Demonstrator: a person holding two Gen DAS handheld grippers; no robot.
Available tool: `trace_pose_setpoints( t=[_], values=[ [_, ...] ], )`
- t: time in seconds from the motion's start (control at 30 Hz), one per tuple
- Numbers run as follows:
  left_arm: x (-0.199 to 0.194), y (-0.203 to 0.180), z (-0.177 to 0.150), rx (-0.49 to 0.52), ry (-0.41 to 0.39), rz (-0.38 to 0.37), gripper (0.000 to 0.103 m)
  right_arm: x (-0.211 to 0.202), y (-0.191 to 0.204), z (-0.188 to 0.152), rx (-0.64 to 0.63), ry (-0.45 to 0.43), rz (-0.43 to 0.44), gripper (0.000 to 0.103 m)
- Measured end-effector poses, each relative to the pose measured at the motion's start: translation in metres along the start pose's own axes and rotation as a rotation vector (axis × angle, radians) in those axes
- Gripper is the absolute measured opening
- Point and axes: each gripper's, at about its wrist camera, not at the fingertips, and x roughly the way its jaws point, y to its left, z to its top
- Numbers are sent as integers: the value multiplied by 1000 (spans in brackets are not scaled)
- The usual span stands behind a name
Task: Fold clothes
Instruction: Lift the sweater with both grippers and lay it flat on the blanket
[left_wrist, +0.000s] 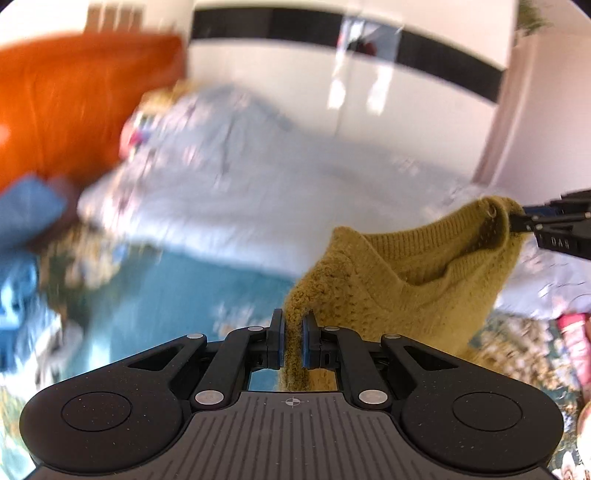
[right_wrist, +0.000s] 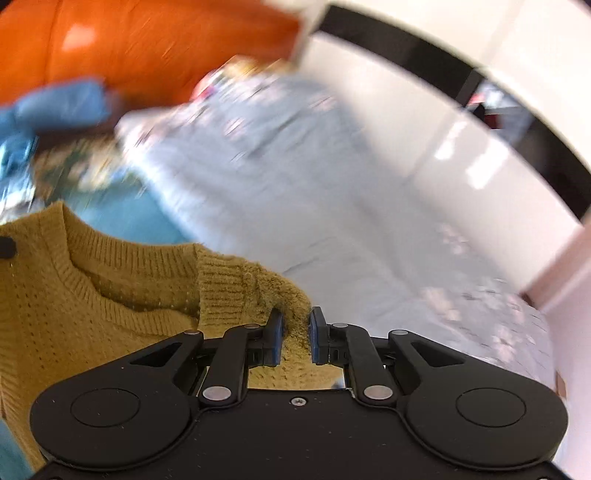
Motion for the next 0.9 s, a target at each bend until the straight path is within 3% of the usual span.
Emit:
trace_pose_setpoints(
  t=[0.2, 0.4, 0.67, 0.9],
  values=[
    [-67, -48, 53, 127, -221, 0, 6, -113, -51, 5, 94, -177, -137, 13],
    [-129, -74, 76, 140, -378, 21, 6, -196, -73, -1, 136, -325, -183, 13],
    [-176, -71, 52, 155, -431, 28, 6, -258, -56, -30, 157, -422, -136, 13],
    [-191, -45, 36, 130, -374, 37, 6, -279, -22, -54, 135, -411, -52, 13]
  ],
)
